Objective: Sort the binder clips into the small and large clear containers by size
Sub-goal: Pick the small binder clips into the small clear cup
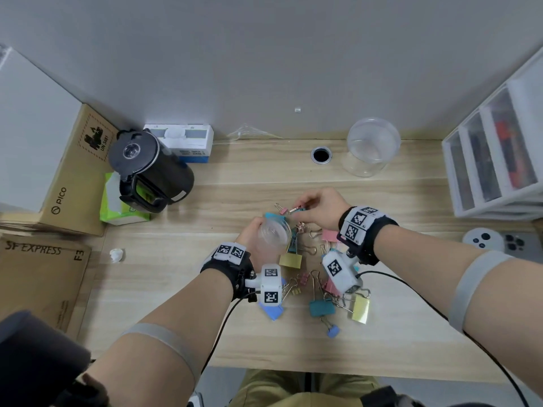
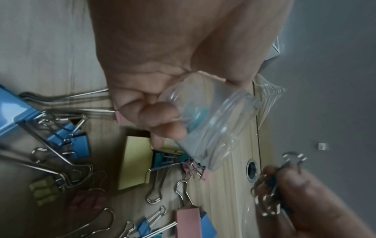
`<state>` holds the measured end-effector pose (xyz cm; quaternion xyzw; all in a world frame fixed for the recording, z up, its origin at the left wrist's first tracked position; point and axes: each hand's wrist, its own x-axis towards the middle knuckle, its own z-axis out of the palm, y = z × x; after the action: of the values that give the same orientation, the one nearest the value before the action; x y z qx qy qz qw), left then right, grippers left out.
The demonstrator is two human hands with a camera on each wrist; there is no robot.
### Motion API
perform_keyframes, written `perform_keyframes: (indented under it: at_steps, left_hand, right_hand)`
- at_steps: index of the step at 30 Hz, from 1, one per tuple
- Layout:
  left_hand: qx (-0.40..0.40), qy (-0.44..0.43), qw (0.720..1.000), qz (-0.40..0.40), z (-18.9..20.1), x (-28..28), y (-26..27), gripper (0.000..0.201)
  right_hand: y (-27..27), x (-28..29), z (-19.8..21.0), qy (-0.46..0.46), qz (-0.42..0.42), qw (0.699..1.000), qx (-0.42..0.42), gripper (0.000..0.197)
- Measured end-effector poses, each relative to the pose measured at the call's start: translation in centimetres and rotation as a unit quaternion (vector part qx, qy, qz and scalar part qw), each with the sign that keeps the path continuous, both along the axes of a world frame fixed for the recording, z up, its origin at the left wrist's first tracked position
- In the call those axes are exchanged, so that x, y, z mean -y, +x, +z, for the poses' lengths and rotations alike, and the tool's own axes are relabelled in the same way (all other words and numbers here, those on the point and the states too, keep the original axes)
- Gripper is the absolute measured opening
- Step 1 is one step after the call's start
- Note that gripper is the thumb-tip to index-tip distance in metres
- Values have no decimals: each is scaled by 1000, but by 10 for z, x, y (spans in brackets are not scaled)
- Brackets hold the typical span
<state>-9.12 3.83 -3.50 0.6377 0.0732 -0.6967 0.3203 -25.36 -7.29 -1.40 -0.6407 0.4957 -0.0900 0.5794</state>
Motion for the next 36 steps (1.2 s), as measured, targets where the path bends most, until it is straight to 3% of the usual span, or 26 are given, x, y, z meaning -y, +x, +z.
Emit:
perform_keyframes:
  at_steps: [3,6,8,12,15,17,20,23,26,31,36]
  left_hand:
    - [8,6,1000,-19,5,5,-5,38]
    - [14,6,1000,-24,8,8,-9,42]
    - [8,-2,1000,-23,8,8,-9,41]
    - [2,-13,999,-32,4,3,-3,43]
    - [-18,-22,999,-46,4,-1,5,45]
    - [-32,-16,998,-45,5,-3,11,49]
    - [-55,-14,998,-28,2,-8,23,54]
    - [-66,-24,997,-21,-1,-13,34,51]
    - [-84,-25,996,-29,0,-17,40,51]
    - [-99,-35,994,-32,-8,-17,50,63]
    - [-86,-38,995,-27,-8,-10,53,55]
  right_hand:
    - [12,-7,11,-12,50,999,14,18]
    - [19,-23,11,-64,93,993,-37,18]
    - [21,-31,8,-56,96,993,-40,22]
    - [20,-34,11,32,83,995,36,23]
    - [17,-26,15,15,53,997,49,14]
    - [13,-12,9,-30,-5,999,23,12]
    - [-2,13,-7,-96,-34,990,-95,22]
    - [-11,25,-20,-101,74,964,-234,35]
    - [-7,24,-29,-155,196,920,-301,52]
    - [8,12,-43,-199,301,880,-310,82]
    - [17,9,-54,-209,308,880,-295,70]
